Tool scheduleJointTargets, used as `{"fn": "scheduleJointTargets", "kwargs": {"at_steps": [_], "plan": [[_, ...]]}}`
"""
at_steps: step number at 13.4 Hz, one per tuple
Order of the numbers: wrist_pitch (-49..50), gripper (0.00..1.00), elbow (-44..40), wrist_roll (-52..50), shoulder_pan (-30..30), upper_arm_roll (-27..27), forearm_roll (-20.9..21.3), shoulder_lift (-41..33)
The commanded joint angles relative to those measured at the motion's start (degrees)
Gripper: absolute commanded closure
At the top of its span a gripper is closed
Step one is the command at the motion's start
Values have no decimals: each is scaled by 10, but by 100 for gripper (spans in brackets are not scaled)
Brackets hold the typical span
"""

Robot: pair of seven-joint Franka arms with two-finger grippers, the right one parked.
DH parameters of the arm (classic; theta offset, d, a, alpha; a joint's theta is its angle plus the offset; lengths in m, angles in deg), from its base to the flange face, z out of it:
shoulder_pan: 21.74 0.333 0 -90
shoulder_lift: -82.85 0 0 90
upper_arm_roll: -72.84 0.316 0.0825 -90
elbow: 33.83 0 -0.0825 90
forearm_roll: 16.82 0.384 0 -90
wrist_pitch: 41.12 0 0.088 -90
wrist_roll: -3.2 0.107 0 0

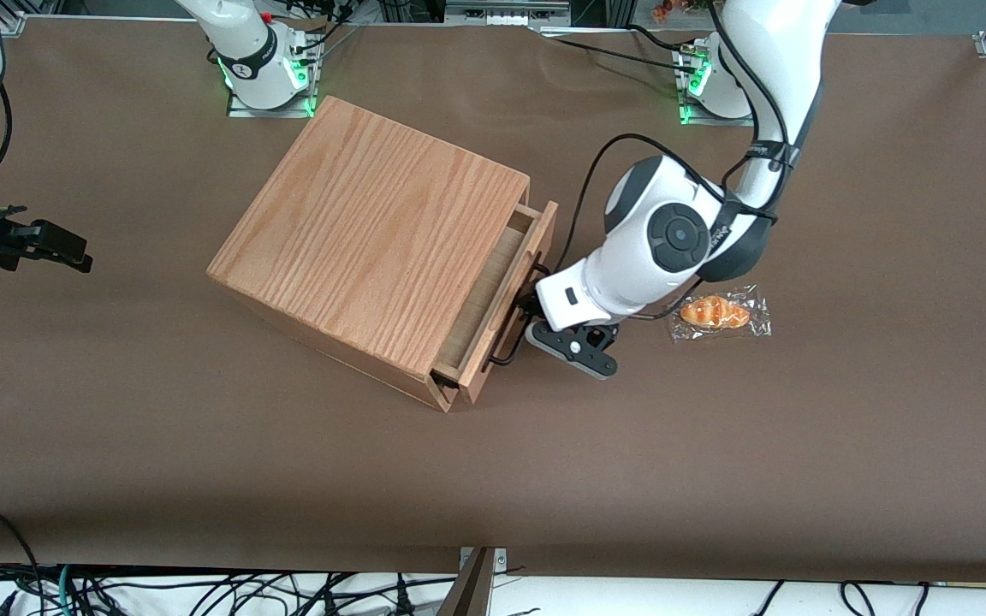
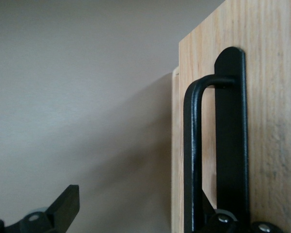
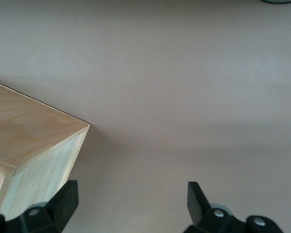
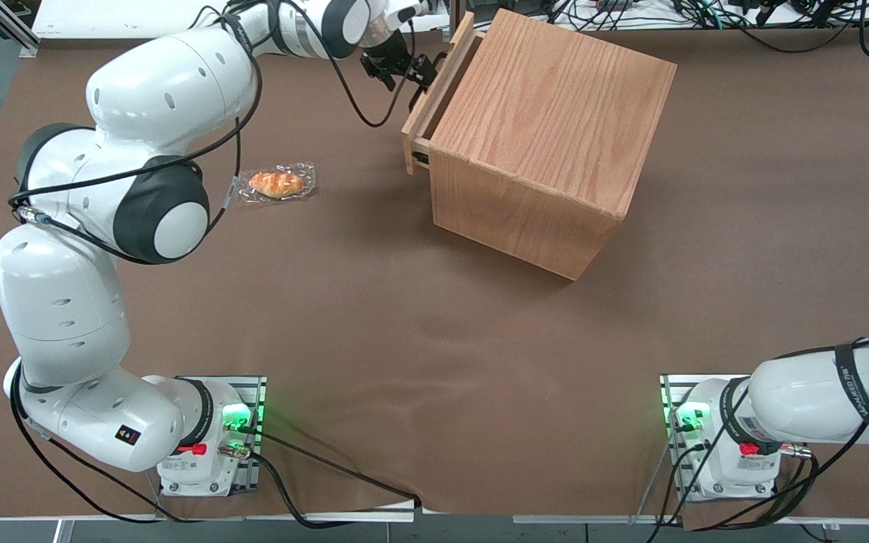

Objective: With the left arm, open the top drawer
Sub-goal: 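Pull the handle away from the cabinet with the left gripper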

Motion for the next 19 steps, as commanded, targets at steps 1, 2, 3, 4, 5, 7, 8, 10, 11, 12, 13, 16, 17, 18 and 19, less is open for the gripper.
{"fn": "scheduleJointTargets", "kwargs": {"at_steps": [1,2,3,4,5,7,8,10,11,12,13,16,17,18,19], "plan": [[-4,0,-15,-17,13,8,64,9],[4,0,-15,-17,17,8,65,8],[8,0,-16,-16,22,9,66,6],[10,0,-16,-16,31,8,66,6],[10,0,-16,-16,37,8,66,5],[13,0,-16,-15,47,8,66,1],[19,0,-16,-3,49,8,66,1],[19,0,-17,21,60,7,65,1],[20,0,-17,26,64,6,64,1],[20,0,-18,29,64,7,64,1],[20,0,-19,36,65,7,64,1],[20,0,-19,38,65,8,64,1],[20,0,-19,38,66,8,64,1],[20,0,-20,38,71,7,61,1],[20,0,-20,38,73,5,61,1]]}}
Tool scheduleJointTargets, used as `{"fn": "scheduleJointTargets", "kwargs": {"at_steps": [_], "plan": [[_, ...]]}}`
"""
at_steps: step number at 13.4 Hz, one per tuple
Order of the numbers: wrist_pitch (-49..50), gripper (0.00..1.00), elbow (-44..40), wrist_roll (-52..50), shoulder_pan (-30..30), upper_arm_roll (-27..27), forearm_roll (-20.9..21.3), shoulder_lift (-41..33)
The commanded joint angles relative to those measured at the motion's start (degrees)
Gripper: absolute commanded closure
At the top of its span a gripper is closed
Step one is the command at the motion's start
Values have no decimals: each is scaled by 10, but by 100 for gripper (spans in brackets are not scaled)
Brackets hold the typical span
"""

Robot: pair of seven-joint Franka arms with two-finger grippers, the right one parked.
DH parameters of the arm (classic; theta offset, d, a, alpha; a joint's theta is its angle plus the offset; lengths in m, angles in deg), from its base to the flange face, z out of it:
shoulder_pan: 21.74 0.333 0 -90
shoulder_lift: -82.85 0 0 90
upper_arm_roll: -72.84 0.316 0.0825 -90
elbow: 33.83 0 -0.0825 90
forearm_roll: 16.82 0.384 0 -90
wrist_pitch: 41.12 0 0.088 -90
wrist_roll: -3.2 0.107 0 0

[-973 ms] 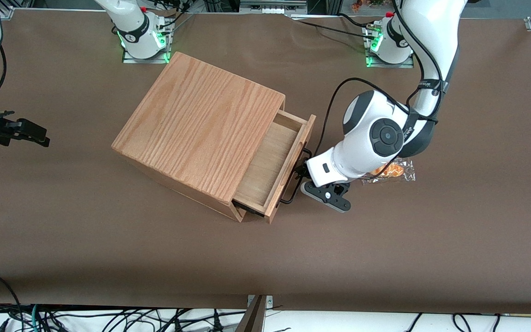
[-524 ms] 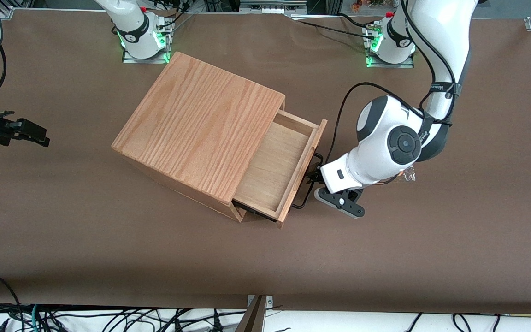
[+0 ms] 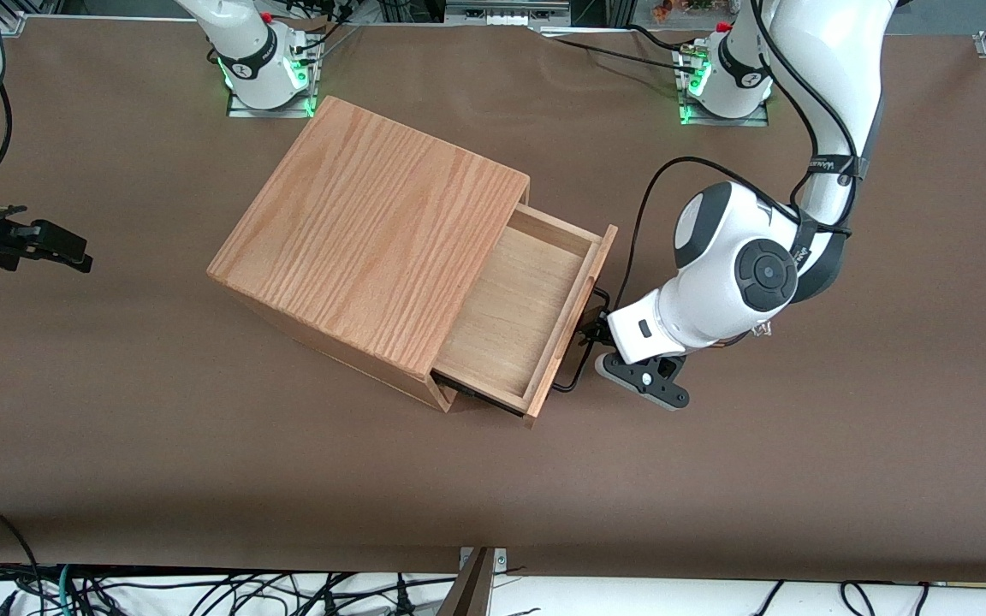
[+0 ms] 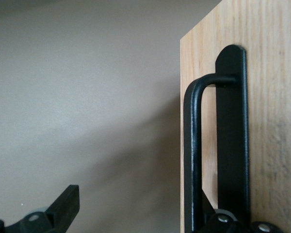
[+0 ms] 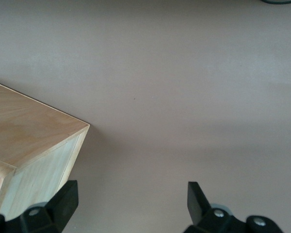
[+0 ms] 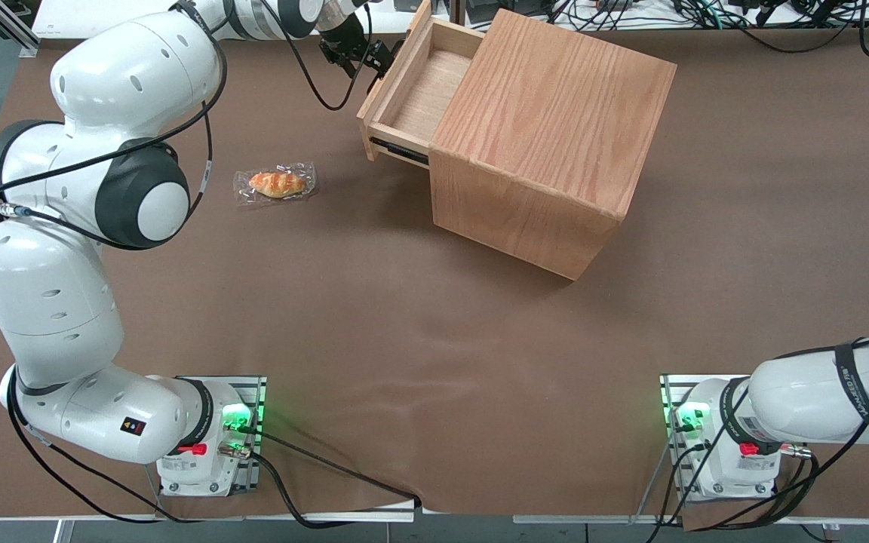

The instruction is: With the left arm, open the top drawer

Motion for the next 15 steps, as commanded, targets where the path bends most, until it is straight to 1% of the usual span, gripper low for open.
{"fn": "scheduleJointTargets", "kwargs": {"at_steps": [1,5,8,10,12,14,15], "plan": [[-9,0,-17,-16,7,8,48,4],[-3,0,-17,-16,8,6,44,2],[25,0,-18,-15,25,1,5,1],[36,0,-18,-16,25,1,3,-10],[39,0,-18,-16,25,4,-26,-11],[40,0,-18,-16,24,2,-33,-11],[42,0,-18,-16,24,1,-42,-11]]}}
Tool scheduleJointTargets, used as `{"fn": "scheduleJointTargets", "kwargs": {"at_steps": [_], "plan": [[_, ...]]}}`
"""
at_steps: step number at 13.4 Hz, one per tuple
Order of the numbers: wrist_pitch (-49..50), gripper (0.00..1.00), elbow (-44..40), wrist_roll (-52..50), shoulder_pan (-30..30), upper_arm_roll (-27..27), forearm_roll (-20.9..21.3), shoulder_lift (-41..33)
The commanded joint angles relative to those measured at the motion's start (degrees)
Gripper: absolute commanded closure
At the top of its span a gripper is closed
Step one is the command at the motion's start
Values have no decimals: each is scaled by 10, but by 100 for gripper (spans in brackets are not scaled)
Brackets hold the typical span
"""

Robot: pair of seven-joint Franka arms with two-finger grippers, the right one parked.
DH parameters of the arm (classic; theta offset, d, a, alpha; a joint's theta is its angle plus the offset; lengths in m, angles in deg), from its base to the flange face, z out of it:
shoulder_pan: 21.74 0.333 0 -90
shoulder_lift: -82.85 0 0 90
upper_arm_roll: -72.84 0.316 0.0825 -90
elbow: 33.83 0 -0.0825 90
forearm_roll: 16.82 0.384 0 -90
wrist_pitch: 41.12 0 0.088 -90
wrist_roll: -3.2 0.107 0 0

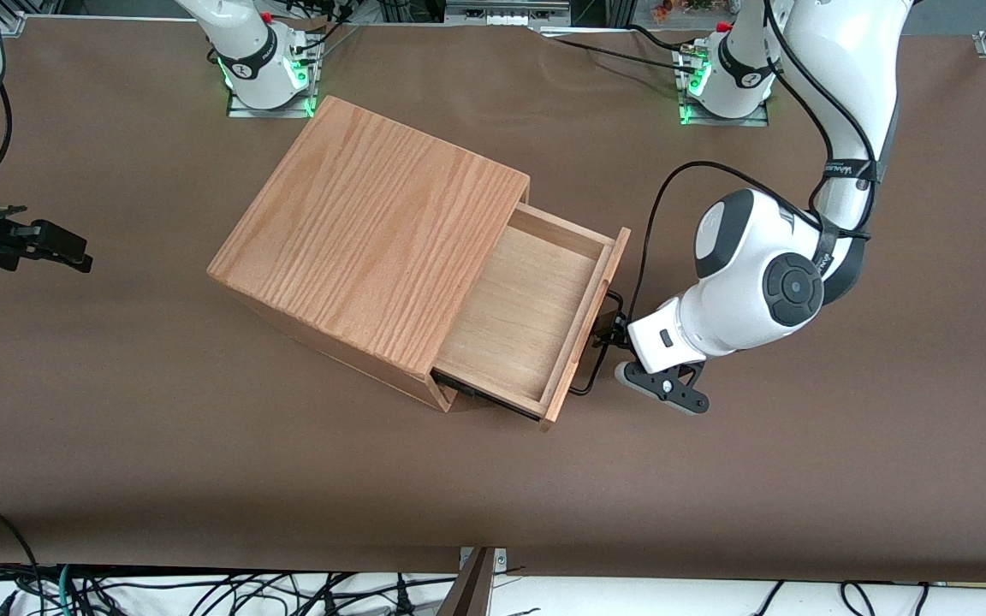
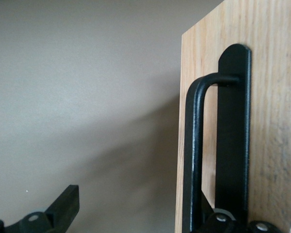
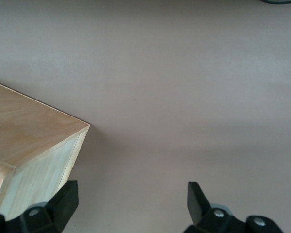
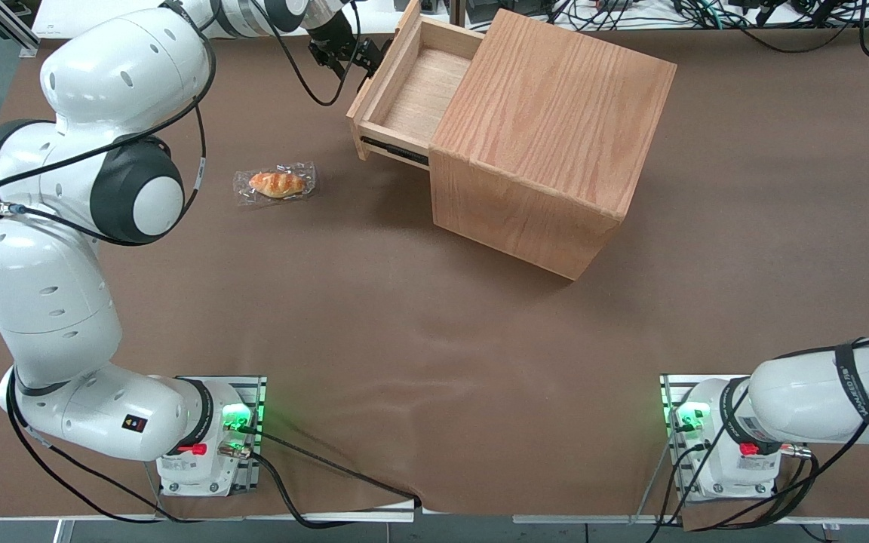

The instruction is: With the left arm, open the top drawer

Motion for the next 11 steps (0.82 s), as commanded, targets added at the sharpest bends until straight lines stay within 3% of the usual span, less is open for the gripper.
{"fn": "scheduleJointTargets", "kwargs": {"at_steps": [1,6,8,11], "plan": [[23,0,-15,-13,5,1,-38,-11],[73,0,-35,-14,16,5,-62,-33],[155,0,-86,-13,20,13,-49,-37],[223,0,-117,-13,43,14,7,-60]]}}
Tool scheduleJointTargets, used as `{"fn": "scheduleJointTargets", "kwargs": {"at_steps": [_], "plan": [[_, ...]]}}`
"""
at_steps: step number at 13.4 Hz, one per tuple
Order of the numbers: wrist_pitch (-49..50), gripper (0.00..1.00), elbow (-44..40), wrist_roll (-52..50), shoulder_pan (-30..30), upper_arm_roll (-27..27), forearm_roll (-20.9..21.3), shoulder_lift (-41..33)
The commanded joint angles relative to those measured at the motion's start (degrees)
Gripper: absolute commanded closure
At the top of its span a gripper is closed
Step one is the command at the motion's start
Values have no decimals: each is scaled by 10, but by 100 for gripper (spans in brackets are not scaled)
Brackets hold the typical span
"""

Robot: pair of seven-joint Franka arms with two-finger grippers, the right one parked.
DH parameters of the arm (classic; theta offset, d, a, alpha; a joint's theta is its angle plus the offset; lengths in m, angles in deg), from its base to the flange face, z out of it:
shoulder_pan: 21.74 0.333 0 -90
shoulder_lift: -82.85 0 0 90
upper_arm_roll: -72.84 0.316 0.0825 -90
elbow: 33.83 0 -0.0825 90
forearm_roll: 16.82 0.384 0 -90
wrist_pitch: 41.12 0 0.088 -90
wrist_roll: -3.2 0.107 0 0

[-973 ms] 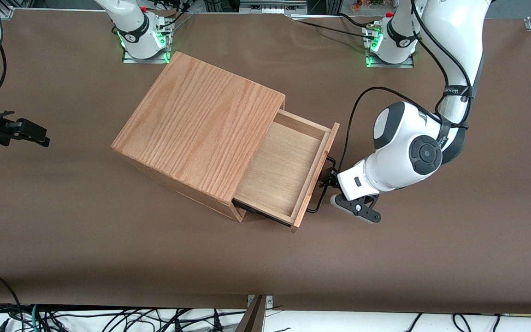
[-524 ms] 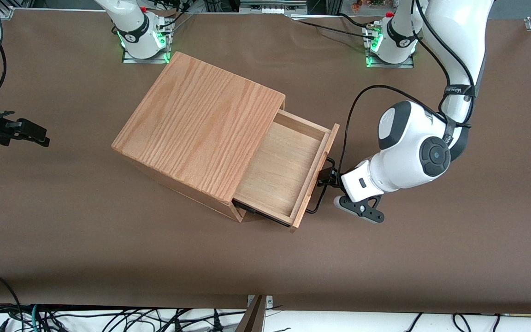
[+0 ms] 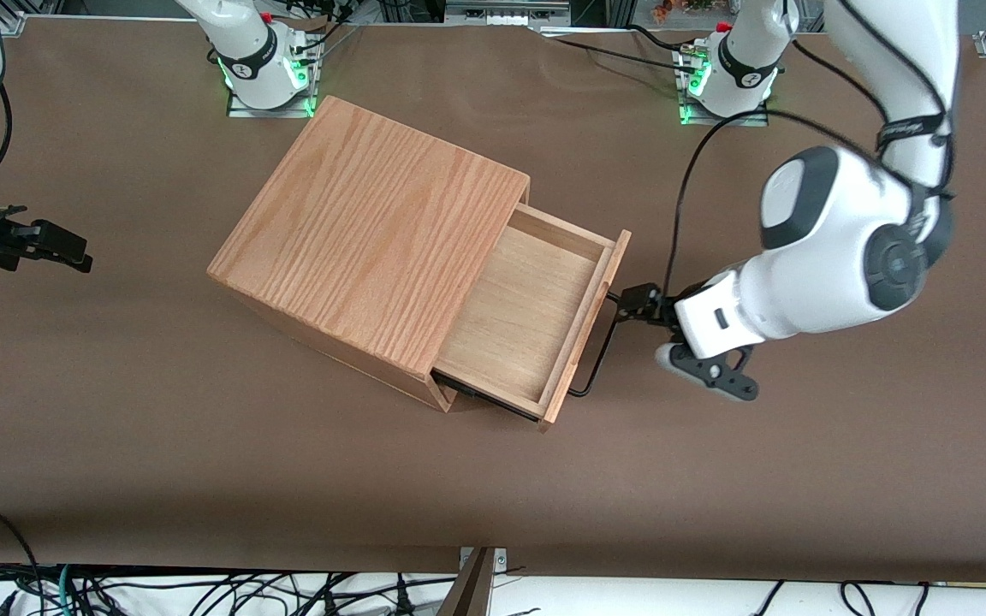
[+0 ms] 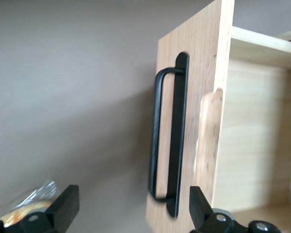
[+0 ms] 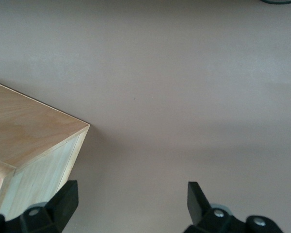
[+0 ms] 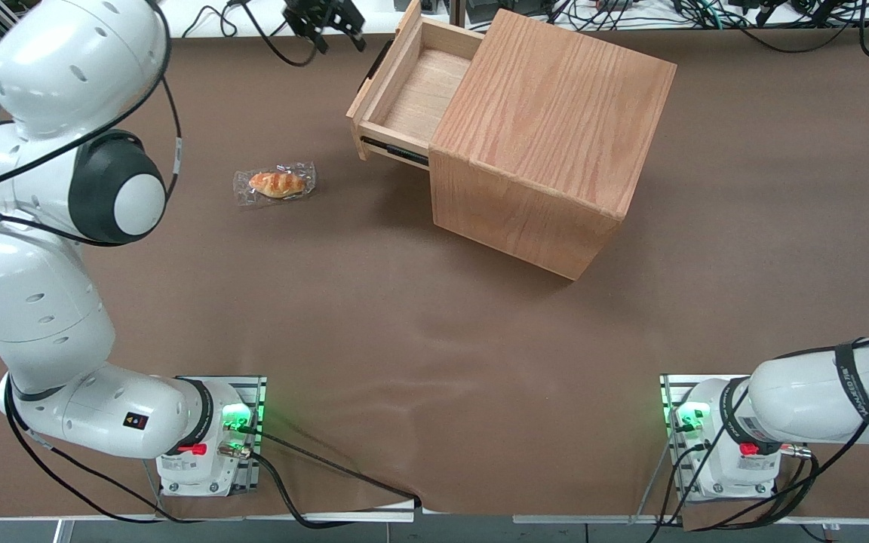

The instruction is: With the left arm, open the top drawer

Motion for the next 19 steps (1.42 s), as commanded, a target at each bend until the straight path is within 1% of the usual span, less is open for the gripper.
{"fn": "scheduleJointTargets", "kwargs": {"at_steps": [1,4,5,6,10,11,13,14,16,17,18,19], "plan": [[38,0,-13,-4,15,-2,67,-29],[88,0,-14,-3,16,-2,170,-70],[95,0,-14,-2,22,-2,195,-82],[99,0,-14,-1,31,-2,203,-93],[137,0,-15,0,78,-3,199,-118],[138,0,-2,2,87,-2,193,-136],[121,0,53,-1,95,-2,193,-175],[103,0,96,-6,99,-2,192,-199],[33,0,203,-7,101,-1,191,-257],[10,0,244,-15,101,-1,180,-280],[0,0,277,-42,101,0,159,-297],[-8,0,294,-59,100,1,158,-308]]}}
